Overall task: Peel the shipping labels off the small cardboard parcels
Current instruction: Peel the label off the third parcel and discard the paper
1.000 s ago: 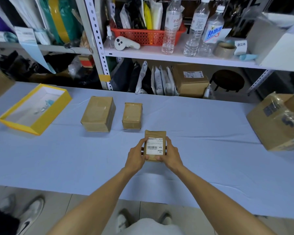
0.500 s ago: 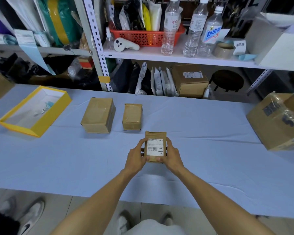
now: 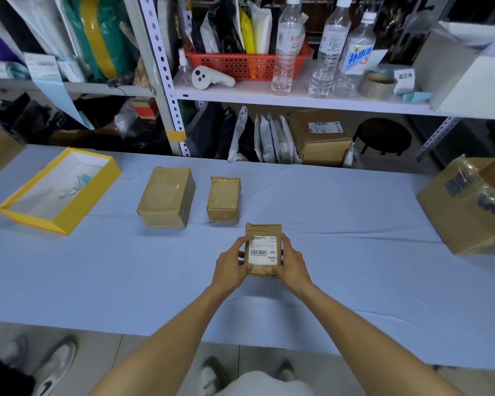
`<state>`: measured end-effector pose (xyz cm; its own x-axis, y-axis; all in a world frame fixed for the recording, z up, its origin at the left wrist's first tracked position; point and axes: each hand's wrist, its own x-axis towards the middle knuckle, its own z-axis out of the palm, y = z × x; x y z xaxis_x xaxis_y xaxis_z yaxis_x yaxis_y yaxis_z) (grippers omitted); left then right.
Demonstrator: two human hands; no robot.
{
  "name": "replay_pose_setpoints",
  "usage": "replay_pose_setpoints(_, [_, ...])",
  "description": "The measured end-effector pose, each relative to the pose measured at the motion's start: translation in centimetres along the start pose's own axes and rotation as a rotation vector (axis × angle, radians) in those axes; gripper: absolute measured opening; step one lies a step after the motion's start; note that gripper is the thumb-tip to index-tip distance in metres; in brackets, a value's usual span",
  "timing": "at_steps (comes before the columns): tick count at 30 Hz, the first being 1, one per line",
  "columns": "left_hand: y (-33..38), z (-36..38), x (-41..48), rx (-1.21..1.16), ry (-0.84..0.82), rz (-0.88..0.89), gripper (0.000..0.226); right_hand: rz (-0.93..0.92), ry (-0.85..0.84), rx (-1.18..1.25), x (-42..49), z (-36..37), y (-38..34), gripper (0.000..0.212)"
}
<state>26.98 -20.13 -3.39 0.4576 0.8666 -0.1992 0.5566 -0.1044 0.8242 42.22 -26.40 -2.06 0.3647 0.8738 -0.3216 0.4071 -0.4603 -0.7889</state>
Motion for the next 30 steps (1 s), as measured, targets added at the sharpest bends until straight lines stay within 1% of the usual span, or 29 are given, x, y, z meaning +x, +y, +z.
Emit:
replay_pose_setpoints(3, [-0.2,-0.1,0.1,0.004,-0.012,0.012,0.067,-0.002,-0.008,0.007,-0.2,-0.1,0.0,0.077])
replay_pose_setpoints(12, [0.2,-0.4,0.6,0.042,-0.047,0.016,0.062,0.013,-0.024,0.048,-0.6,-0.4,-0.5,0.069])
replay_pose_setpoints(14, [0.2,-0.4,0.6,0.046,-0.05,0.012,0.055,0.013,-0.025,0.049,-0.7,-0.3,-0.5,0.068])
replay_pose_setpoints(16, [0.1,-0.3,0.5,0.064,-0.046,0.018,0.04,0.01,-0.023,0.039,-0.7,-0.3,-0.5,0.071])
replay_pose_setpoints(18, [0.0,-0.2,0.2,0.057,-0.033,0.019,0.033,0.01,-0.025,0.044,-0.7,-0.4,-0.4,0.072])
replay_pose_setpoints(20, [0.1,-0.2,-0.2,0.01,-0.007,0.022,0.037,0.004,-0.021,0.056,-0.7,-0.5,-0.4,0.071])
replay_pose_setpoints(23, [0.2,-0.1,-0.7,-0.092,0.031,0.012,0.055,-0.008,-0.012,0.066,-0.9,-0.4,-0.4,0.071])
replay_pose_setpoints(26, [0.3,0.4,-1.0,-0.103,0.081,0.03,0.059,-0.004,-0.005,0.075,-0.9,-0.4,-0.3,0.077])
replay_pose_setpoints(30, [0.3,1.1,-1.0,-0.08,0.146,0.049,0.062,0.02,-0.006,0.103,-0.9,-0.3,-0.4,0.077])
